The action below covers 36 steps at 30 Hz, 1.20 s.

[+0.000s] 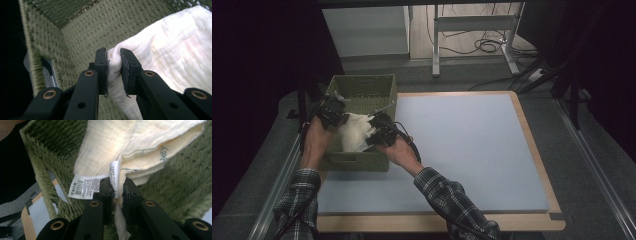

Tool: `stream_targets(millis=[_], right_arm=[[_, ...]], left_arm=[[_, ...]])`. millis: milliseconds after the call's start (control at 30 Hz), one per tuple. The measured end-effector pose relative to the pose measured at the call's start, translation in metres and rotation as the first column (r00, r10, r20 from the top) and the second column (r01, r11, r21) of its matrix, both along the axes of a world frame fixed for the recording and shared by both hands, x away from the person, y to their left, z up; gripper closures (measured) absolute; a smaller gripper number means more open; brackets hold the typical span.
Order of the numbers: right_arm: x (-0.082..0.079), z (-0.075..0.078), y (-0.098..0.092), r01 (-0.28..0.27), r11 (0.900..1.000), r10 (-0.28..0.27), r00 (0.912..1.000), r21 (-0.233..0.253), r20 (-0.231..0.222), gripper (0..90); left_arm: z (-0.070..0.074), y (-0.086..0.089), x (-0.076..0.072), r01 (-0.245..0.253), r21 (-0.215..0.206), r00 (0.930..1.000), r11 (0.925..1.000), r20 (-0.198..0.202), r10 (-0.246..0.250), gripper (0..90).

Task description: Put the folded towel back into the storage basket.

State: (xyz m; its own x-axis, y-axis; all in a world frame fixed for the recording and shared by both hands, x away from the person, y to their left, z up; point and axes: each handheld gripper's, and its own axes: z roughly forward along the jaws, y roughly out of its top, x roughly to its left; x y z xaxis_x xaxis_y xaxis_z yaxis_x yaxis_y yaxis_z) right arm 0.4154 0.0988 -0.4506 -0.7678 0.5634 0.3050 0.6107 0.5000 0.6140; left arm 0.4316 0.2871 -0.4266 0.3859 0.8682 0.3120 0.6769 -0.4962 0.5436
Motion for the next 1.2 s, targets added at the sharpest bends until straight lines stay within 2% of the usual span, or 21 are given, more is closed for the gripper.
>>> stream_targets(millis=[100,200,300,433,567,700,867,1067,1200], right_arm=[[-0.001,-0.001,0.001,0.003,1.000,-0.003,1.0000,0.001,0.008,77.7],[-0.002,0.000,0.002,-0.012,1.000,0.012,0.9999,0.004,0.003,70.6],[-0.003,0.005,0.000,-0.014,1.000,0.014,0.9997,0.009,0.021,64.5],[0.002,0.012,-0.009,-0.002,1.000,0.001,0.9991,0.021,0.042,61.1],[0.004,0.016,-0.016,-0.013,0.999,0.010,0.9978,0.040,0.066,58.7],[0.001,0.020,-0.020,-0.026,0.999,0.023,0.9955,0.033,0.092,55.4],[-0.003,0.027,-0.024,-0.048,0.999,0.046,0.9878,0.007,0.149,48.9],[-0.003,0.034,-0.033,-0.060,0.998,0.059,0.9785,-0.003,0.198,41.2],[-0.002,0.038,-0.042,-0.058,0.998,0.058,0.9733,-0.003,0.222,36.8]], left_arm=[[-0.005,-0.003,0.003,0.004,-0.005,1.0000,1.0000,-0.006,-0.004,75.8],[-0.012,-0.008,0.007,0.005,-0.020,1.0000,0.9998,-0.007,-0.005,65.9],[-0.012,-0.009,0.007,-0.003,-0.040,1.0000,0.9992,-0.003,0.003,57.2],[-0.008,-0.009,0.006,-0.005,-0.070,1.0000,0.9975,0.001,0.005,51.7],[-0.008,-0.009,0.006,-0.009,-0.092,1.0000,0.9958,-0.002,0.008,47.2],[-0.011,-0.010,0.006,-0.011,-0.114,0.9999,0.9935,-0.012,0.009,41.7],[-0.011,-0.007,0.006,-0.016,-0.192,0.9996,0.9813,-0.024,0.012,34.1],[-0.010,-0.008,0.008,-0.013,-0.241,0.9989,0.9705,-0.048,0.002,26.7],[-0.008,-0.009,0.009,-0.016,-0.288,0.9986,0.9574,-0.053,0.001,22.3]])
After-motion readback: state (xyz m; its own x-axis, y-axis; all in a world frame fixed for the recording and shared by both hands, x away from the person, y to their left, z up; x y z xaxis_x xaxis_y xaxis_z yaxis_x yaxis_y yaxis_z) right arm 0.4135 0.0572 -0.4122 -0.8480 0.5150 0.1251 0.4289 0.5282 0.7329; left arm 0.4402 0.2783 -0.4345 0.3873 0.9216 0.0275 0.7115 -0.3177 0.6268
